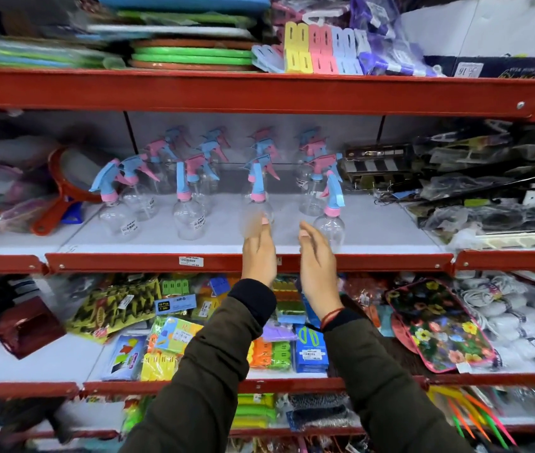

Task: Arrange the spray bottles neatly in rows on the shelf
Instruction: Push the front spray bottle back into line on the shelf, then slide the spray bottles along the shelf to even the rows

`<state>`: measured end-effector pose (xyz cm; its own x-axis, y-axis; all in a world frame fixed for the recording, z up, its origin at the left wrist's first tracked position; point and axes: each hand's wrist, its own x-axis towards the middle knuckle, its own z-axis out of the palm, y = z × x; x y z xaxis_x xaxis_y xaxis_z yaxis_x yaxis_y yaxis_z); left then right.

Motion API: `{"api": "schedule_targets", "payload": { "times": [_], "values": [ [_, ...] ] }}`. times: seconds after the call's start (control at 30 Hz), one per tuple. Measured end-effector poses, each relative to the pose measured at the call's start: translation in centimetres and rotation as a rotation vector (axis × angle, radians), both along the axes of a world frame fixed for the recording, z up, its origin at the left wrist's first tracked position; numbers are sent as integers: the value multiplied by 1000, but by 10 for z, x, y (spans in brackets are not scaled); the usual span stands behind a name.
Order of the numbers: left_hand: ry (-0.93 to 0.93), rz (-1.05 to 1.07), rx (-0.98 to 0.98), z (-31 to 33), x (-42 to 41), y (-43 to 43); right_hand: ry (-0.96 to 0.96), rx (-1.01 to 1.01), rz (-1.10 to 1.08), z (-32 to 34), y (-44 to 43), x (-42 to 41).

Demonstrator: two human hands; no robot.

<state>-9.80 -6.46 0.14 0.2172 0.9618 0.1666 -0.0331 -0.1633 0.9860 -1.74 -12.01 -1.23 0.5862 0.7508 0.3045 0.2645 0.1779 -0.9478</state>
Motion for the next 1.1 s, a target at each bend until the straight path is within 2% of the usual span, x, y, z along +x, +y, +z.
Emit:
{"api": "schedule_targets", "payload": {
  "times": [0.23,0.4,0.7,0.97,1.1],
  "values": [
    [104,46,-80,19,-13,59,74,-221,115,24,78,-10],
    [132,-49,-223,26,-10,84,80,-287,119,27,102,-7],
    [33,-138,-254,13,-30,73,54,-282,143,7,87,-12],
    [167,-164,-138,11,-42,51,46,-264,125,6,62,-26],
    [89,-87,-109,13,-49,44,-20,-146,23,16,43,-33]
  ]
}}
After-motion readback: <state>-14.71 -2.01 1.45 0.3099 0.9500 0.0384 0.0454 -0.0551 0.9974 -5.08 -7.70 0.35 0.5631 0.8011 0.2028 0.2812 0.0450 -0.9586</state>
